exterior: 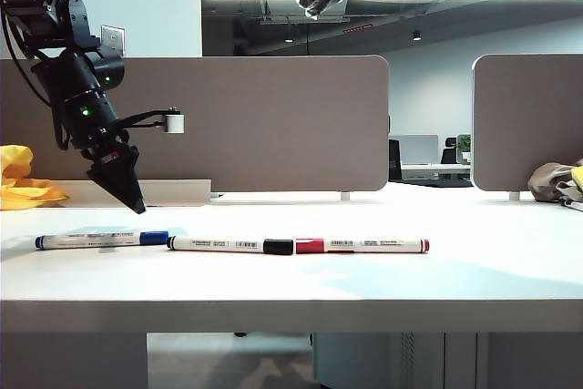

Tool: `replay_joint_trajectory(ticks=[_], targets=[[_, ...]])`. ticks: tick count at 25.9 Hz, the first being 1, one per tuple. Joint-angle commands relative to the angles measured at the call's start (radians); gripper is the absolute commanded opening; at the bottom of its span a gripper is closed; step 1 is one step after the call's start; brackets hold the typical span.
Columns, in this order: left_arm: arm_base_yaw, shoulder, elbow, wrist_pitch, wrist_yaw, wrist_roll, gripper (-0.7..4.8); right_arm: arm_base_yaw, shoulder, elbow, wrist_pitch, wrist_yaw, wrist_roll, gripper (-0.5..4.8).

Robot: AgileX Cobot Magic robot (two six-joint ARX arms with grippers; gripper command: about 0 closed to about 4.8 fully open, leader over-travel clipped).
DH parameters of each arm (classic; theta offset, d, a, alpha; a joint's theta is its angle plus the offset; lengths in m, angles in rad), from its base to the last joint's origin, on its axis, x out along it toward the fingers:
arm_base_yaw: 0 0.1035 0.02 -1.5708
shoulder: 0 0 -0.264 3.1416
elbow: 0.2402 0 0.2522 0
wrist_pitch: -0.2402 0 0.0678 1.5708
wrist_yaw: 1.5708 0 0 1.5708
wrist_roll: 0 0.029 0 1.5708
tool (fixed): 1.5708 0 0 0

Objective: Pick up the markers one by one and line them up horizontally in a straight line on the table.

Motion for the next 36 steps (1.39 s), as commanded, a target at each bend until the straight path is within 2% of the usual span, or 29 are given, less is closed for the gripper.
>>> replay_joint_trajectory(ticks=[1,31,36], targets=[[0.002,-0.006,0.002,0.002,0.001,0.001,1.92,0.001,-0.005,0.001,0.008,-0.005,0.001,0.46],[0.001,-0.006,0.003,0.002,0.002,0.001,1.92,0.0,-0.005,0.001,0.008,-0.005,0.001,0.46],[0.002,-0.006,0.003,0.002,-0.025,0.005,1.92,0.0,-0.005,0.001,0.008,-0.005,0.001,0.46]])
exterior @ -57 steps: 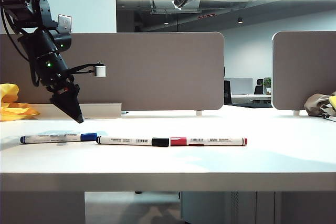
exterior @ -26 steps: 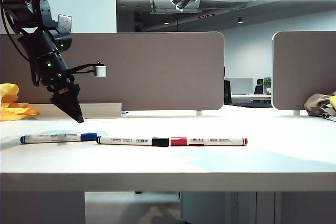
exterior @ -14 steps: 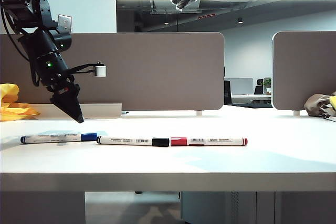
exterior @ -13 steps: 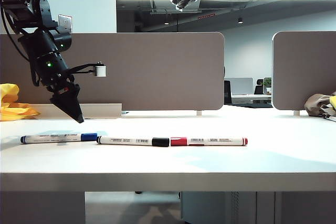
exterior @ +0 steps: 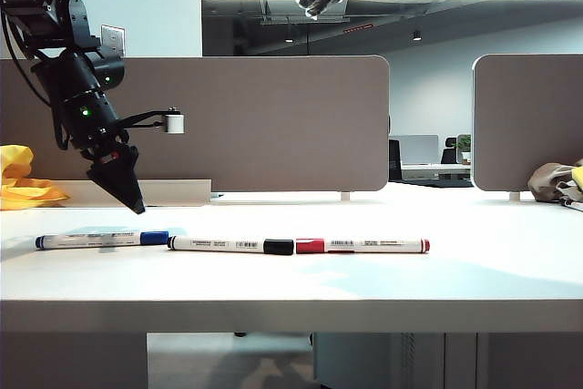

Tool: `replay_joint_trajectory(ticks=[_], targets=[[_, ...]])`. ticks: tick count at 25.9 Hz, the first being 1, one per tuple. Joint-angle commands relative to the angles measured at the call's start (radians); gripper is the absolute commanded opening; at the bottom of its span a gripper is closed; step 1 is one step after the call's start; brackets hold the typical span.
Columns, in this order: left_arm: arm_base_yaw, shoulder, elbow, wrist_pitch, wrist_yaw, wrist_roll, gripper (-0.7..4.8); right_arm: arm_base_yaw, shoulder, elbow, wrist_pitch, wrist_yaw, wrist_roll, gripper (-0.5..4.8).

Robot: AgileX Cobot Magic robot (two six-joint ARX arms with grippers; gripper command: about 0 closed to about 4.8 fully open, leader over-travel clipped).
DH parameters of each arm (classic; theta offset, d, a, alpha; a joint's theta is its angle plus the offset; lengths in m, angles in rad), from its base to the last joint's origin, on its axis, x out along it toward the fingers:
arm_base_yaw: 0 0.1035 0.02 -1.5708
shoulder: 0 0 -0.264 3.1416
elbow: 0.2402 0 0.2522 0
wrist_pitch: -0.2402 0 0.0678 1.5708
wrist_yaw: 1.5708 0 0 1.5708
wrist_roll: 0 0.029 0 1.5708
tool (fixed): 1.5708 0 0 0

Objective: Pick up the markers one by one and line them up horizontally in a straight line on the table.

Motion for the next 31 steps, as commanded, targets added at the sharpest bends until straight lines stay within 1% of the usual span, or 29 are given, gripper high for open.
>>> replay_joint_trajectory(ticks=[1,4,6,8,12,13,14,15,21,29,31], targets=[[0.002,-0.006,0.003,0.002,-0.026,0.004,1.92,0.001,-0.005,0.001,0.008,-0.005,0.001,0.46],[0.002,-0.006,0.003,-0.026,-0.044,0.002,1.92,0.001,-0.005,0.001,0.008,-0.005,0.001,0.46],[0.002,-0.006,0.004,-0.074,-0.06,0.005,1.92,0.0,-0.005,0.001,0.008,-0.005,0.001,0.46],[0.002,-0.006,0.004,-0.187,-0.061,0.044,1.92,0.001,-0.005,0.001,0.008,-0.005,0.001,0.46],[0.002,-0.008,0.004,-0.262,-0.071,0.069,1.98,0.0,-0.005,0.001,0.008,-0.005,0.001,0.46],[0.002,-0.008,0.004,-0.267,-0.075,0.069,2.27,0.0,-0.005,0.001,0.008,-0.005,0.001,0.46],[0.002,-0.008,0.004,-0.272,-0.086,0.072,3.91,0.0,-0.005,0.001,0.008,-0.005,0.001,0.46],[0.002,-0.008,0.004,-0.265,-0.087,0.072,4.79,0.001,-0.005,0.001,0.008,-0.006,0.001,0.46],[0.0,-0.008,0.004,-0.195,-0.089,0.068,4.79,0.0,-0.005,0.001,0.008,-0.005,0.001,0.46],[-0.002,0.012,0.002,-0.185,-0.085,0.068,4.79,0.001,-0.005,0.001,0.008,-0.005,0.001,0.46],[-0.002,0.033,0.002,-0.191,-0.1,0.068,4.79,0.001,-0.005,0.001,0.008,-0.005,0.001,0.46]])
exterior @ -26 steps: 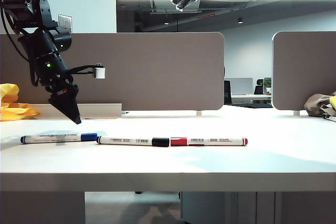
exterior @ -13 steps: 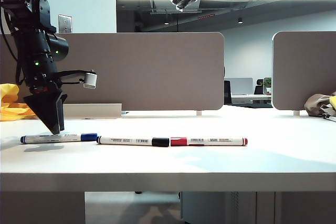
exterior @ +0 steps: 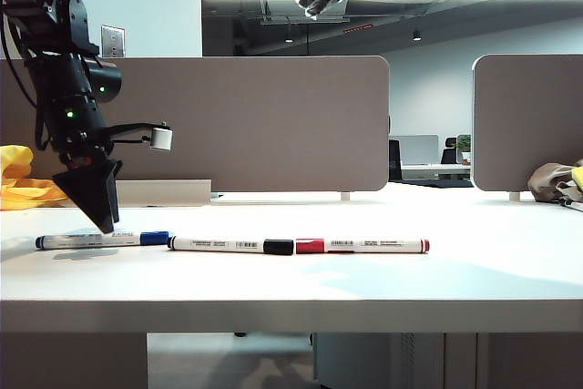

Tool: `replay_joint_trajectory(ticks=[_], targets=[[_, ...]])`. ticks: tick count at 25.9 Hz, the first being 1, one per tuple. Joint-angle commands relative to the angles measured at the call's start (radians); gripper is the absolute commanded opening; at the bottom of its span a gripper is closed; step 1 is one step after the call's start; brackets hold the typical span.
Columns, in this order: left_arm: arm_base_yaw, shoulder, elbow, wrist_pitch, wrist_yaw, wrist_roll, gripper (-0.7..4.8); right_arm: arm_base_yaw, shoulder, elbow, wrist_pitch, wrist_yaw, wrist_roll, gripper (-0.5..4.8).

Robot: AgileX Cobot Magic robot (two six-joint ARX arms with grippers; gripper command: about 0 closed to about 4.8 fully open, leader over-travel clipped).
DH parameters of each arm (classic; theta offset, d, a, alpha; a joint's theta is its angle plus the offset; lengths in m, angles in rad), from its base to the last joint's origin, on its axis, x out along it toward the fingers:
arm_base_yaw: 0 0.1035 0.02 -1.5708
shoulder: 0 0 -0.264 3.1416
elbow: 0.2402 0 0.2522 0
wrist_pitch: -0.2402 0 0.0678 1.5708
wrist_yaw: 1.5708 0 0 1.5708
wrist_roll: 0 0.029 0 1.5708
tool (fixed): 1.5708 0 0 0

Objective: Pick up the markers one by one and line them up horizontally in a straight line on the table.

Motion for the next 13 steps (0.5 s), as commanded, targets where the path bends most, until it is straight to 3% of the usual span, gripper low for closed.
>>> replay_joint_trajectory(ticks=[1,3,4,7,13], targets=[[-0.001,0.038,0.002,-0.009,-0.031,0.0,4.79,0.0,-0.005,0.001,0.008,-0.005,0.001,0.46],[-0.002,0.053,0.002,-0.008,-0.047,0.0,4.79,0.0,-0.005,0.001,0.008,-0.005,0.001,0.46],[-0.002,0.055,0.002,-0.008,-0.047,0.001,4.4,0.0,-0.005,0.001,0.008,-0.005,0.001,0.46],[-0.002,0.054,0.002,-0.006,-0.039,0.002,0.08,0.0,-0.005,0.001,0.008,-0.005,0.001,0.46],[-0.005,0.054,0.005,-0.026,-0.044,0.001,-0.07,0.0,-0.005,0.001,0.008,-0.005,0.001,0.46]])
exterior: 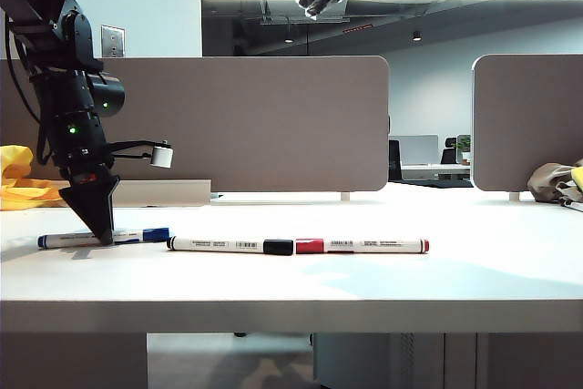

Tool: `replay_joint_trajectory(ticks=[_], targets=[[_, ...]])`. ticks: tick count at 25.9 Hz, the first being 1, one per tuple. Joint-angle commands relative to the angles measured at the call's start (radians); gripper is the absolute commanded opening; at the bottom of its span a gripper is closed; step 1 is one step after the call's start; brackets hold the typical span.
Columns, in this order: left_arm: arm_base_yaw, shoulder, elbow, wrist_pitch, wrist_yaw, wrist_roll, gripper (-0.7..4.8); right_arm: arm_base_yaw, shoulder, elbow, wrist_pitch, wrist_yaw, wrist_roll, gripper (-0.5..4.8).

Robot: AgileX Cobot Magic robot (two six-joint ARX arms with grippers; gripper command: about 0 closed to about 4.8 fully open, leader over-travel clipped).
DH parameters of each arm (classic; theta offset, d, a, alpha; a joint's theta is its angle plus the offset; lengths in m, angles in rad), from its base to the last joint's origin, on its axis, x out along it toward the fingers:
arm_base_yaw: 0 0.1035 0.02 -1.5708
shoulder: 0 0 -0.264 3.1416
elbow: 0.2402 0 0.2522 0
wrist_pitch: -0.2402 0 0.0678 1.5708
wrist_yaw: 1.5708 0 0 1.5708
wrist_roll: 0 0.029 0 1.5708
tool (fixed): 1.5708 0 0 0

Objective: Pick up the markers one by one and line them up horizontally in a straight line on the table.

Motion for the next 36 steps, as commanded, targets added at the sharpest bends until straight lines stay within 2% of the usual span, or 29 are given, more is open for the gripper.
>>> replay_joint_trajectory(ticks=[1,4,11,27,36], targets=[[-0.003,0.01,-0.003,-0.05,-0.005,0.001,-0.07,0.0,-0.005,0.001,0.008,-0.006,0.001,0.46],[-0.003,0.01,-0.003,-0.09,-0.027,0.009,-0.07,0.0,-0.005,0.001,0.008,-0.005,0.001,0.46],[-0.003,0.009,-0.003,-0.2,-0.106,0.135,-0.06,0.0,-0.005,0.001,0.008,-0.005,0.001,0.46],[-0.001,0.008,-0.003,-0.03,-0.093,0.131,-0.06,0.0,-0.005,0.001,0.008,-0.005,0.001,0.46],[-0.001,-0.092,-0.003,0.009,-0.059,0.131,-0.06,0.0,-0.005,0.001,0.008,-0.005,0.001,0.46]])
